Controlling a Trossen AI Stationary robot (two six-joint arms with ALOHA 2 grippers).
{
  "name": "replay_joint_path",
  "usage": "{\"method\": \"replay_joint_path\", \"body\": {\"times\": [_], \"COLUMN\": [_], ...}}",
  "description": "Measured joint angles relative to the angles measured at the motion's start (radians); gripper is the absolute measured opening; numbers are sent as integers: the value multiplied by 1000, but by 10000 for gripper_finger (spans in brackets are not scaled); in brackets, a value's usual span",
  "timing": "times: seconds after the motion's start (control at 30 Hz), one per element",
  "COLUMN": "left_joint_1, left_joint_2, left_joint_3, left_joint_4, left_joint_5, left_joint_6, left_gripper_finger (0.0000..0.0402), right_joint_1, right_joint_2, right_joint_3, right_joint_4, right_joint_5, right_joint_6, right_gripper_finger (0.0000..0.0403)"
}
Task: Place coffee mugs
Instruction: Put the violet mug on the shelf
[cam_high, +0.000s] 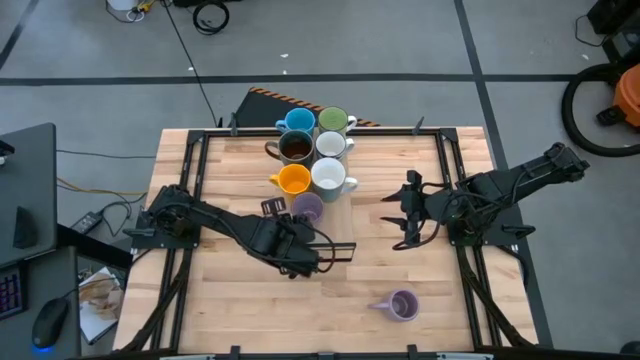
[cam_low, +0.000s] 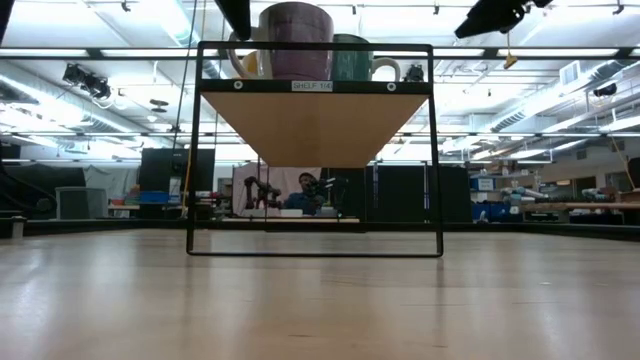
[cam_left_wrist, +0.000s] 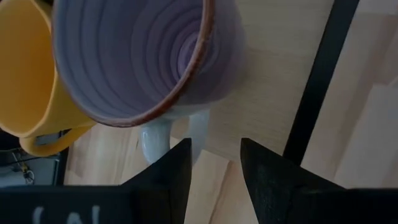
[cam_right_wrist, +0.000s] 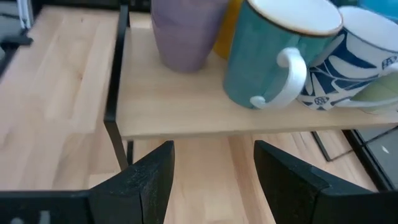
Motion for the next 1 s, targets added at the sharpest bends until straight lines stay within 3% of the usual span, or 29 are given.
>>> {"method": "replay_joint_path", "body": {"times": [0.27, 0.6, 1.0], "left_joint_1": [-11, -42, -65], "left_joint_2": [-1, -5, -10], "left_joint_3": [0, 0, 1], "left_joint_4": [0, 0, 0], "left_joint_5": [-40, -66, -51], "left_joint_6": [63, 116, 139], "left_gripper_finger": [144, 143, 143], "right_joint_1": [7, 0, -89], "right_joint_2": [66, 251, 413], "right_joint_3": [-82, -99, -99], "right_joint_4": [248, 587, 811], "right_joint_5": [-34, -23, -69], "right_joint_6": [-38, -166, -224], "right_gripper_finger": [226, 226, 226]}}
